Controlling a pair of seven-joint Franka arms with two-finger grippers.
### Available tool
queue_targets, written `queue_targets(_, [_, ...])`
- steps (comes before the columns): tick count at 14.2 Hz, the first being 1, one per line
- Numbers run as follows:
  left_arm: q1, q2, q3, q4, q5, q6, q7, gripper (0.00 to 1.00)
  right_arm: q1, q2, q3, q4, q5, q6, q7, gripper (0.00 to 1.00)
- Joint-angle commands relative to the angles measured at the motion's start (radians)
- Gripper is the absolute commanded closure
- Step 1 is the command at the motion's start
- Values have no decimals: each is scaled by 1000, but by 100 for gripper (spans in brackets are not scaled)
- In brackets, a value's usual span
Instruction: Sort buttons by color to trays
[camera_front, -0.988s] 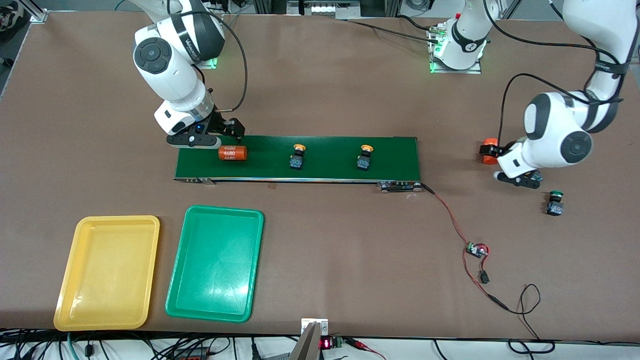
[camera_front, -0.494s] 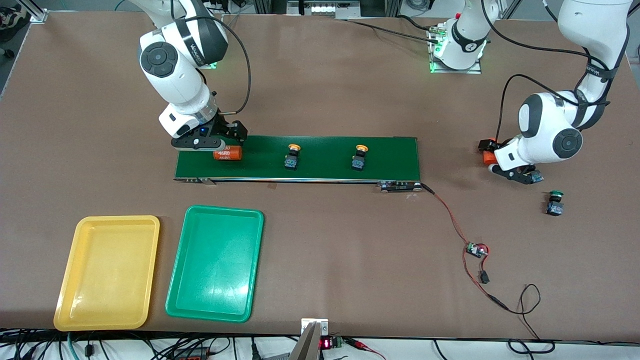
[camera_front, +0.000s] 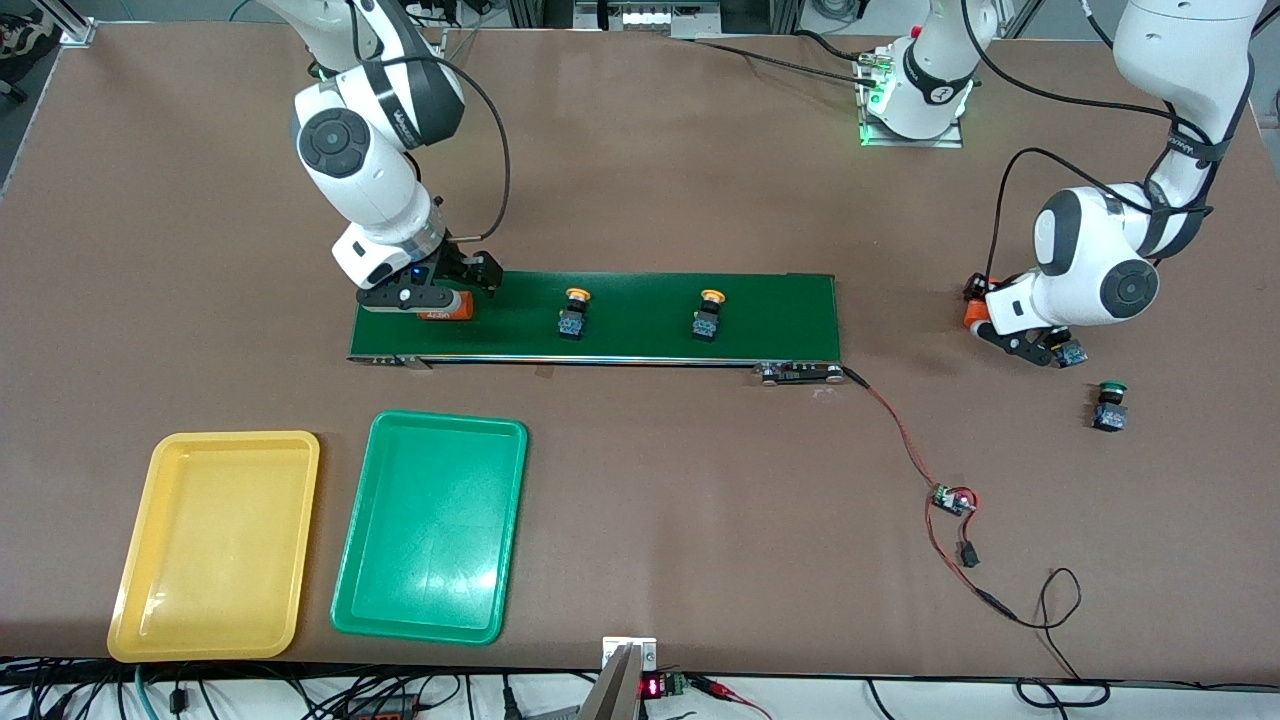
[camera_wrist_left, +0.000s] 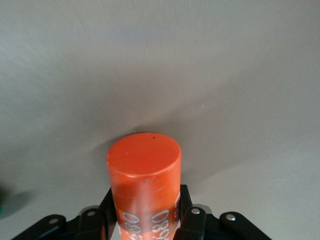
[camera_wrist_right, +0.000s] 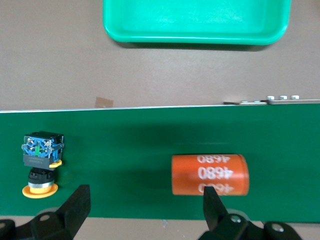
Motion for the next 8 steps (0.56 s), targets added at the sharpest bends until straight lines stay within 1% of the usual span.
queue_targets(1, [-5,-41,-66,145,-21,-190,44,81,12,30,1,10,-17,36,25,0])
queue_targets(3, [-11,-46,-129,248,-25,-296,110,81,22,43,1,10,-20,42,41,0])
queue_targets(4, [-13,-43,-175,279,-25,-309,171,81,25,50,1,10,-30,43,45,0])
queue_targets(6, [-16,-35,-266,298,-28,-301,267,82,31,61,1,10,-51,48,46,0])
queue_targets(8, [-37,-6,-324,322,-28,-287,278,82,34,66,1,10,-51,48,48,0])
